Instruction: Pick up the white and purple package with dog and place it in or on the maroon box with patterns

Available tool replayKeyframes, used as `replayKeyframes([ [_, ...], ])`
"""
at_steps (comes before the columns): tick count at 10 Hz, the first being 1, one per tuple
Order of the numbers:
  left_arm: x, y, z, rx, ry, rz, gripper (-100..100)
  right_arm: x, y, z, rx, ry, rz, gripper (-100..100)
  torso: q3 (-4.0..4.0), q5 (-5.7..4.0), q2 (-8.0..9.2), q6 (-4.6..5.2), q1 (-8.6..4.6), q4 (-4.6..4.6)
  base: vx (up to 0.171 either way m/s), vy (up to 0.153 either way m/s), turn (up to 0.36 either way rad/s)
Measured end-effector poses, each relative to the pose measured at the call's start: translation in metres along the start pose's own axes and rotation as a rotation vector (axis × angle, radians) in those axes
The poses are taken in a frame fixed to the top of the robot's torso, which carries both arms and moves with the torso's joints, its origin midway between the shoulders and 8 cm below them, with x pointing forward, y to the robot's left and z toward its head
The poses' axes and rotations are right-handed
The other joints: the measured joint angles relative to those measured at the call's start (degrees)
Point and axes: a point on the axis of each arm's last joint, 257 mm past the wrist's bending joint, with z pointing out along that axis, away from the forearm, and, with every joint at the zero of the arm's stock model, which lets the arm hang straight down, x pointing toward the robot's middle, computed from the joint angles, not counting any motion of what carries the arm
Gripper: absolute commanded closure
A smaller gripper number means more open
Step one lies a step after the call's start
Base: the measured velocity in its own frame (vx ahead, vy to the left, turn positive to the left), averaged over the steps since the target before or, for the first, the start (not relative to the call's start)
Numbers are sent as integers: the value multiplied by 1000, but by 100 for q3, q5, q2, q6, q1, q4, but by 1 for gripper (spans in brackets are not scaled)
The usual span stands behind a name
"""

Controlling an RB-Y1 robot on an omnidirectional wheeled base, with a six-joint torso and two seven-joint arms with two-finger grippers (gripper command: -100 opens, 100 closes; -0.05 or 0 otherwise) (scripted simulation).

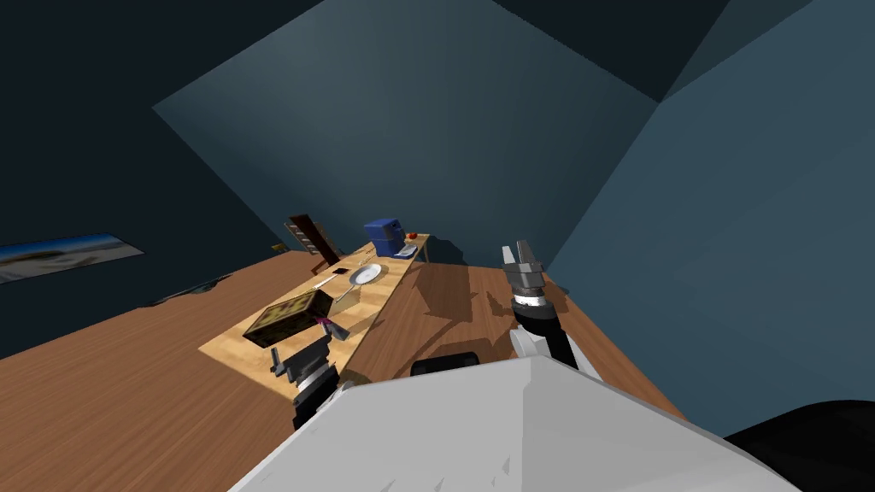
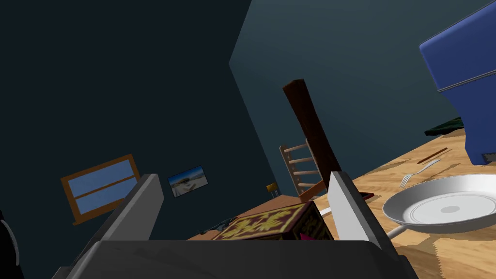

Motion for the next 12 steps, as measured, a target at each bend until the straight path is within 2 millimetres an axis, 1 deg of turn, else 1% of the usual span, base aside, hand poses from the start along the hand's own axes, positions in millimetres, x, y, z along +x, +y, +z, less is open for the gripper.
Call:
replayKeyframes([
  [1, -7, -4, -3, 11, -14, -8, -100, 0, 0, 0, 0, 0, 0, 0, 2, 0, 6, -1, 0, 0, 127, -40, -80],
  [4, -30, -25, -18, 63, -66, -42, -100, 0, 0, 0, 0, 0, 0, 0, -2, 1, -3, 1, 3, -1, 124, -21, -49],
  [5, -38, -28, -24, 73, -81, -47, -100, 0, 0, 0, 0, 0, 0, 0, -1, 1, 1, -1, 7, -1, 122, 1, -62],
  [7, -64, -46, -43, 120, -140, -59, -100, 0, 0, 0, 0, 0, 0, 0, -10, 3, -16, 1, 17, -3, 178, 21, -68],
  [8, -66, -55, -53, 136, -151, -70, -100, 0, 0, 0, 0, 0, 0, 0, -9, 3, -13, -3, 20, -4, 142, 6, -46],
  [11, -89, -85, -99, 218, -228, -93, -100, 0, 0, 0, 0, 0, 0, 0, -15, 6, -25, -1, 31, -6, 179, 43, -58],
  [12, -93, -92, -105, 235, -239, -101, -100, 0, 0, 0, 0, 0, 0, 0, -9, 5, -12, -1, 25, -4, 129, 42, -35],
])
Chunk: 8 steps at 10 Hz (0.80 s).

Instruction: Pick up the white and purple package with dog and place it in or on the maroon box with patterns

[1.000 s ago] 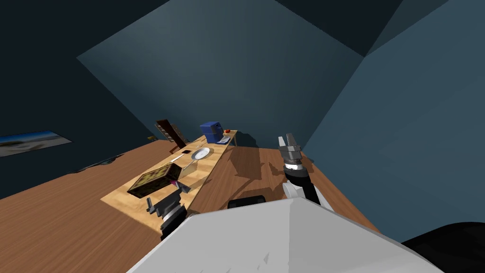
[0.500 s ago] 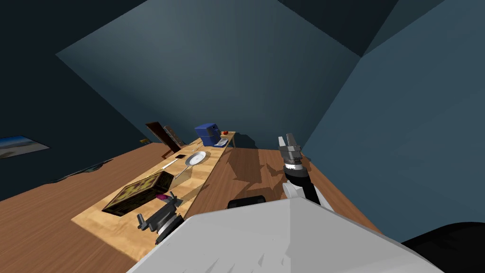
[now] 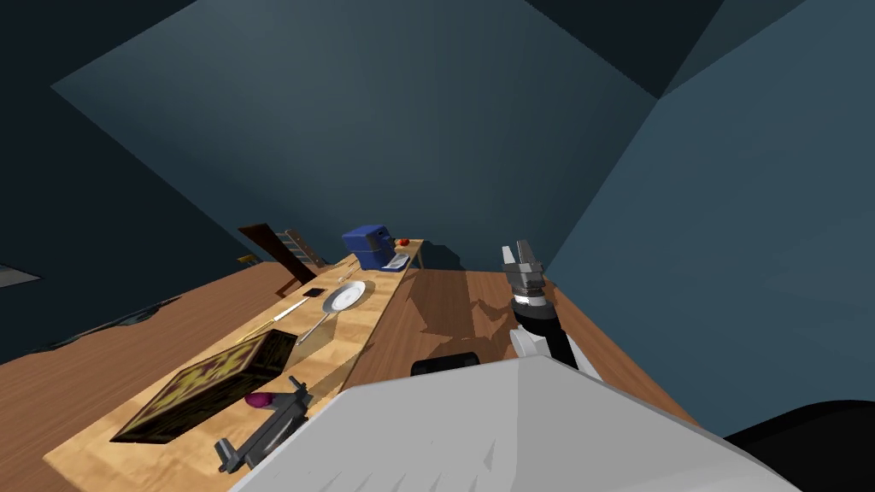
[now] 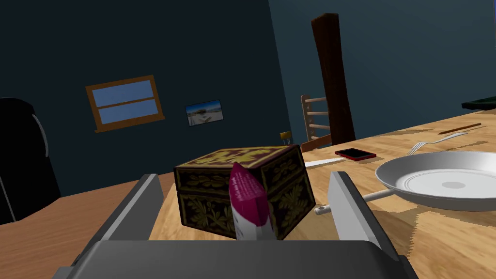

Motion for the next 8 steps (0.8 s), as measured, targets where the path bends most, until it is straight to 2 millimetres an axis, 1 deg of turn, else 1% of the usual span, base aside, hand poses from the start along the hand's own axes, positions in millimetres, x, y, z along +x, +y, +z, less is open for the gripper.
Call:
replayKeyframes([
  [1, -8, -9, -9, 21, -23, -6, -100, 0, 0, 0, 0, 0, 0, 0, 5, 0, 9, 0, 0, 2, 174, 78, -54],
  [2, -17, -24, -24, 49, -51, -11, -100, 0, 0, 0, 0, 0, 0, 0, 1, 2, 0, 0, 11, 1, 174, 103, -54],
  [3, -21, -40, -38, 81, -73, -21, -100, 0, 0, 0, 0, 0, 0, 0, 0, 3, 0, -1, 19, 0, 106, 76, -11],
  [4, -24, -44, -43, 95, -85, -25, -100, 0, 0, 0, 0, 0, 0, 0, 9, 3, 16, 0, 13, 3, 83, 52, -23],
  [5, -30, -50, -55, 113, -107, -26, -100, 0, 0, 0, 0, 0, 0, 0, 15, 1, 26, 0, 4, 6, 123, 71, -30],
  [7, -38, -72, -85, 167, -151, -38, -100, 0, 0, 0, 0, 0, 0, 0, 9, 3, 16, 0, 15, 4, 124, 99, -26],
  [8, -43, -77, -102, 191, -179, -42, -100, 0, 0, 0, 0, 0, 0, 0, 11, 4, 19, 0, 18, 4, 114, 107, -16],
])
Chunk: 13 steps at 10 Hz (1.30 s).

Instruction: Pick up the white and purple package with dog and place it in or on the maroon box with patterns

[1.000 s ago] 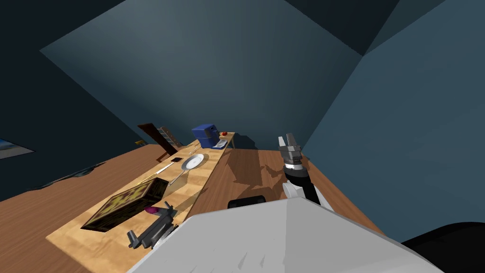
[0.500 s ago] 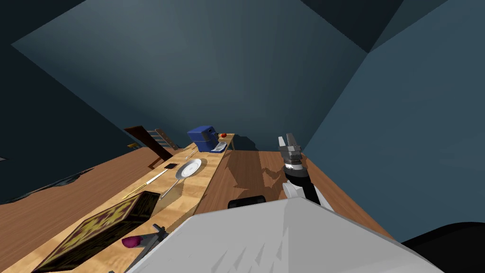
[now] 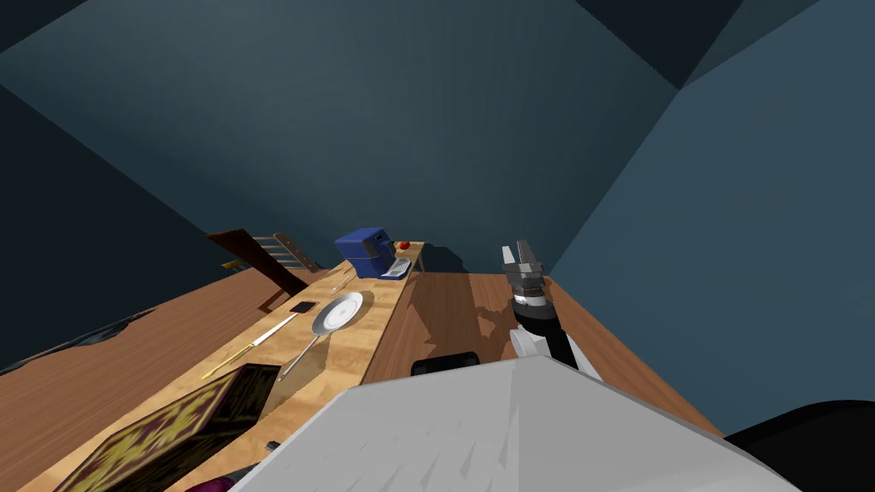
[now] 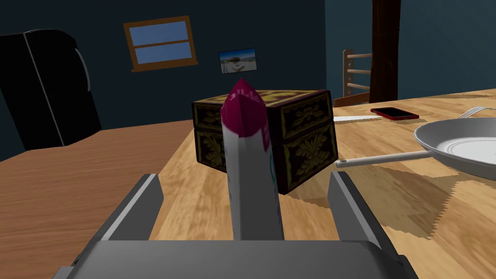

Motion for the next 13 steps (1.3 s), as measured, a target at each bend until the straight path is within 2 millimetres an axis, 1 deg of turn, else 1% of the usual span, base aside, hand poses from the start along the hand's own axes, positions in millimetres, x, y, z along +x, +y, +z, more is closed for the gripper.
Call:
replayKeyframes([
  [1, -2, -11, -14, 25, -20, -8, -100, 0, 0, 0, 0, 0, 0, 0, 1, -1, 2, -1, 1, 0, 91, 61, -1],
  [4, -7, -13, -21, 38, -35, -15, -100, 0, 0, 0, 0, 0, 0, 0, 21, -9, 37, 0, -39, 7, 21, 5, -1],
  [6, -14, -23, -39, 64, -68, -18, -100, 0, 0, 0, 0, 0, 0, 0, 18, -6, 32, 0, -25, 7, 41, 40, -7],
  [8, -19, -26, -56, 82, -96, -22, -100, 0, 0, 0, 0, 0, 0, 0, 17, -6, 29, 0, -23, 6, 32, 31, -6],
  [9, -20, -26, -57, 83, -98, -23, 0, 0, 0, 0, 0, 0, 0, 0, 20, -7, 35, 1, -28, 7, 0, 0, 0],
  [10, -20, -26, -57, 83, -98, -23, -100, 0, 0, 0, 0, 0, 0, 0, 23, -8, 41, 0, -34, 8, 54, 11, -56],
  [11, -15, -38, -53, 87, -93, -22, -100, 0, 0, 0, 0, 0, 0, 0, 18, -9, 31, 0, -33, 7, 70, 17, -21],
  [13, -19, -43, -53, 90, -98, -23, -100, 0, 0, 0, 0, 0, 0, 0, 16, -8, 28, 0, -32, 6, 54, 18, -28],
])
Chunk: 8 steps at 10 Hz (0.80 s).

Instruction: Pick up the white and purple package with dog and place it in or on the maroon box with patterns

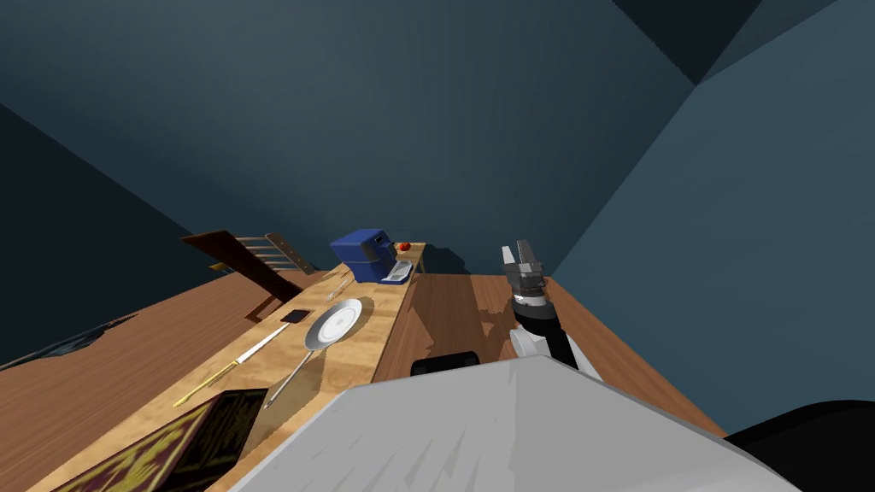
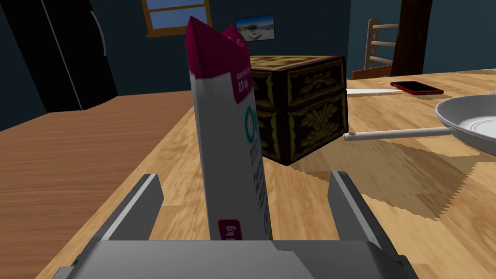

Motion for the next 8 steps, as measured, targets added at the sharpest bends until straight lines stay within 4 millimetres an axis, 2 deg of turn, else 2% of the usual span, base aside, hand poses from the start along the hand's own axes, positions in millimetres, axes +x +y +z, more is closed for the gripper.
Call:
replayKeyframes([
  [2, 1, -20, 4, 8, -1, 5, -100, 0, 0, 0, 0, 0, 0, 0, -6, 1, -12, 0, 3, -2, 60, 14, -24],
  [3, 1, -20, 4, 8, -2, 3, 100, 0, 0, 0, 0, 0, 0, 0, -1, 0, -1, 0, -1, 0, 6, 2, 1],
  [7, 1, -21, 4, 9, 0, 3, 100, 0, 0, 0, 0, 0, 0, 0, 6, 4, 10, 3, 1, 3, 0, 0, 3],
  [8, 1, -21, 4, 9, 0, 3, 0, 0, 0, 0, 0, 0, 0, 0, 7, 4, 11, 3, 1, 3, 0, 0, 0],
])
